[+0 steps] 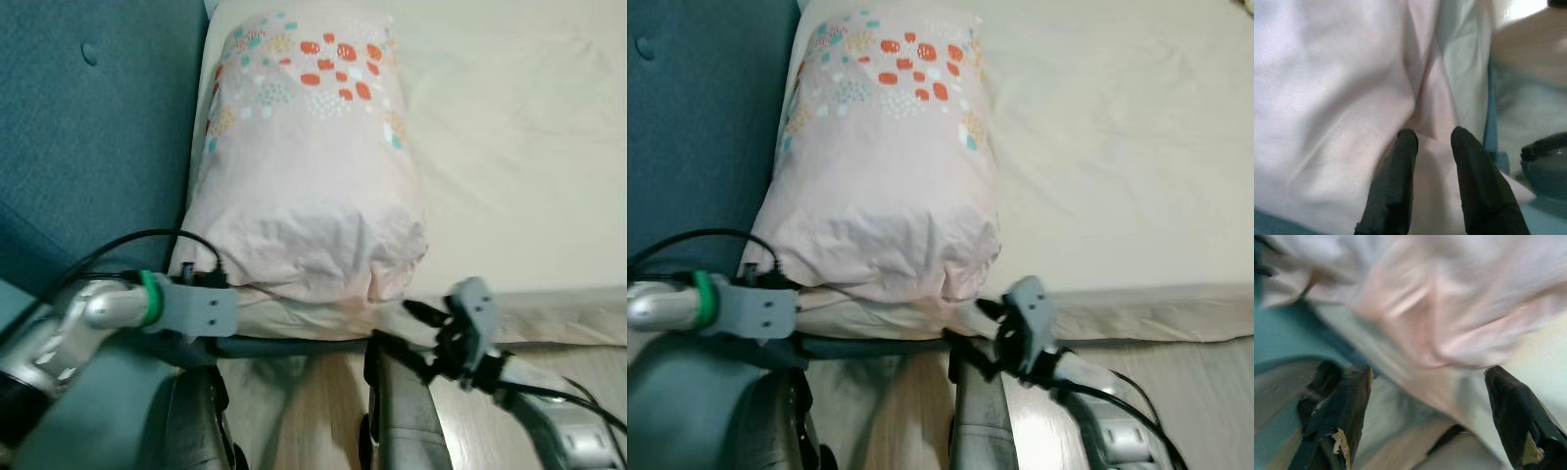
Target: Clean up the room
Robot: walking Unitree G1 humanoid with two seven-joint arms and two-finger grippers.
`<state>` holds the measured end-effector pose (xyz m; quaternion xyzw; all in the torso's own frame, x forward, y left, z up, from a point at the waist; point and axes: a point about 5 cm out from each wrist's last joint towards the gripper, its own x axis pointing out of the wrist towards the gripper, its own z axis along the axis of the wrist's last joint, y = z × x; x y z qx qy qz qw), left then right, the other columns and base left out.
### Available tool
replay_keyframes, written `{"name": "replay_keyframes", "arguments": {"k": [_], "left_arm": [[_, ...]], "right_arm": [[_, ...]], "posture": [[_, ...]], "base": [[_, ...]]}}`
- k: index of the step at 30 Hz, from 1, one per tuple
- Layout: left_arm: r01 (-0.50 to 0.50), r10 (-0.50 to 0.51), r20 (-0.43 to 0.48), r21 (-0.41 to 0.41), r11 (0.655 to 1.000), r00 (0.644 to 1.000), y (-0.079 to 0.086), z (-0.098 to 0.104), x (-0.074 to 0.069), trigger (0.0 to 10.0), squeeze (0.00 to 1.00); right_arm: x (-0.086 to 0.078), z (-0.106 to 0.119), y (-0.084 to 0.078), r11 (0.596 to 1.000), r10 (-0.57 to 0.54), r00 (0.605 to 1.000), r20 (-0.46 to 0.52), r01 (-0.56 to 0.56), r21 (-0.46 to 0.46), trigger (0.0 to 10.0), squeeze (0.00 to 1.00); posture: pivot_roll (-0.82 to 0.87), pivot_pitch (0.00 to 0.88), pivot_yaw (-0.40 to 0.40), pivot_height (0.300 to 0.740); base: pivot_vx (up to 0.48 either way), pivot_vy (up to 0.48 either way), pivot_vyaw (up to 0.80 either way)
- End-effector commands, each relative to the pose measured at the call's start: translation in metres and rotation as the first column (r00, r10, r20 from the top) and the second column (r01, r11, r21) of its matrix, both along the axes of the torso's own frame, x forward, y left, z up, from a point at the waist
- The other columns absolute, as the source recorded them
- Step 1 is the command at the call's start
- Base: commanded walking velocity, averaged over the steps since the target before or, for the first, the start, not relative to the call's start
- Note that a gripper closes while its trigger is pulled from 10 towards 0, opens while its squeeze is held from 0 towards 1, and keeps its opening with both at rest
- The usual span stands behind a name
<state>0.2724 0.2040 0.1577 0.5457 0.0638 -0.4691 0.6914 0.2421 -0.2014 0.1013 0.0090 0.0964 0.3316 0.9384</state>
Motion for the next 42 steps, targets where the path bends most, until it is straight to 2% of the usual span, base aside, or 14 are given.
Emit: {"name": "replay_keyframes", "arguments": {"k": [1, 6, 7, 8, 10, 11, 12, 13, 15, 18, 20, 23, 28, 42], "left_arm": [[0.082, -0.083, -0.127, -0.01, 0.997, 0.988, -0.001, -0.006, -0.026, 10.0, 0.0], [0.041, -0.122, -0.262, -0.293, 0.955, 0.957, -0.015, 0.008, -0.052, 10.0, 0.0], [-0.041, -0.092, -0.252, -0.478, 0.878, 0.963, -0.025, 0.026, -0.046, 10.0, 0.0], [-0.041, -0.092, -0.252, -0.478, 0.878, 0.963, -0.025, 0.026, -0.046, 10.0, 0.0], [-0.105, -0.003, -0.162, -0.656, 0.747, 0.987, -0.039, 0.047, -0.027, 10.0, 0.0], [-0.105, -0.003, -0.162, -0.656, 0.747, 0.987, -0.039, 0.047, -0.027, 10.0, 0.0], [-0.172, 0.215, -0.057, -0.806, 0.567, 0.975, -0.053, 0.065, 0.0, 10.0, 0.0], [-0.172, 0.215, -0.057, -0.806, 0.567, 0.975, -0.053, 0.065, 0.0, 10.0, 0.0], [-0.222, 0.406, -0.022, -0.864, 0.452, 0.914, -0.058, 0.07, 0.016, 10.0, 0.0], [-0.251, 0.483, -0.028, -0.879, 0.405, 0.875, -0.057, 0.07, 0.02, 10.0, 0.0], [-0.299, 0.587, -0.077, -0.908, 0.292, 0.806, -0.056, 0.069, 0.024, 10.0, 0.0], [-0.316, 0.674, -0.11, -0.929, 0.191, 0.731, -0.054, 0.072, 0.027, 10.0, 0.0], [-0.32, 0.718, -0.124, -0.937, 0.143, 0.685, -0.053, 0.079, 0.033, 10.0, 0.0], [-0.323, 0.687, -0.139, -0.935, 0.146, 0.714, -0.066, 0.086, 0.041, 10.0, 0.0]], "right_arm": [[-0.001, 0.013, -0.003, 0.997, -0.04, 0.999, 0.024, 0.039, 0.064, 10.0, 0.0], [0.01, 0.039, 0.001, 0.984, -0.09, 0.987, 0.136, 0.067, 0.168, 10.0, 0.0], [0.017, 0.05, 0.006, 0.971, -0.136, 0.974, 0.183, 0.094, 0.22, 10.0, 0.0], [0.017, 0.05, 0.006, 0.971, -0.136, 0.974, 0.183, 0.094, 0.22, 10.0, 0.0], [0.026, 0.062, 0.014, 0.955, -0.19, 0.951, 0.243, 0.122, 0.27, 10.0, 0.0], [0.026, 0.062, 0.014, 0.955, -0.19, 0.951, 0.243, 0.122, 0.27, 10.0, 0.0], [0.034, 0.073, 0.031, 0.948, -0.223, 0.926, 0.306, 0.133, 0.289, 10.0, 0.0], [0.034, 0.073, 0.031, 0.948, -0.223, 0.926, 0.306, 0.133, 0.289, 10.0, 0.0], [0.039, 0.078, 0.043, 0.94, -0.244, 0.914, 0.325, 0.14, 0.313, 10.0, 0.0], [0.04, 0.08, 0.047, 0.936, -0.249, 0.912, 0.327, 0.139, 0.324, 10.0, 0.0], [0.045, 0.085, 0.054, 0.93, -0.264, 0.902, 0.341, 0.145, 0.338, 10.0, 0.0], [0.053, 0.092, 0.052, 0.917, -0.31, 0.878, 0.366, 0.174, 0.36, 10.0, 0.0], [0.06, 0.098, 0.044, 0.901, -0.361, 0.85, 0.384, 0.213, 0.378, 10.0, 0.0], [0.065, 0.099, 0.033, 0.891, -0.402, 0.827, 0.394, 0.254, 0.376, 10.0, 0.0]], "posture": [[-0.05, 0.101, 0.048, 0.51], [-0.05, 0.097, 0.043, 0.51], [-0.04, 0.096, 0.041, 0.51], [-0.04, 0.096, 0.041, 0.51], [-0.03, 0.079, 0.029, 0.51], [-0.03, 0.079, 0.029, 0.51], [-0.04, 0.06, 0.023, 0.51], [-0.04, 0.06, 0.023, 0.51], [-0.04, 0.041, 0.021, 0.51], [-0.04, 0.041, 0.021, 0.51], [-0.03, 0.013, 0.018, 0.51], [-0.03, 0.0, 0.01, 0.515], [-0.03, 0.0, 0.008, 0.53], [-0.04, 0.0, 0.015, 0.59]], "base": [[0.0, 0.0, 0.0], [0.0, 0.0, 0.0], [0.0, 0.0, 0.0], [0.0, 0.0, 0.0], [0.0, 0.0, 0.0], [0.0, 0.0, 0.0], [0.0, 0.0, 0.0], [0.0, 0.0, 0.0], [0.0, 0.0, 0.0], [0.0, 0.0, 0.0], [0.0, 0.0, 0.0], [0.0, 0.0, 0.0], [0.0, 0.0, 0.0], [0.0, 0.0, 0.0]]}}
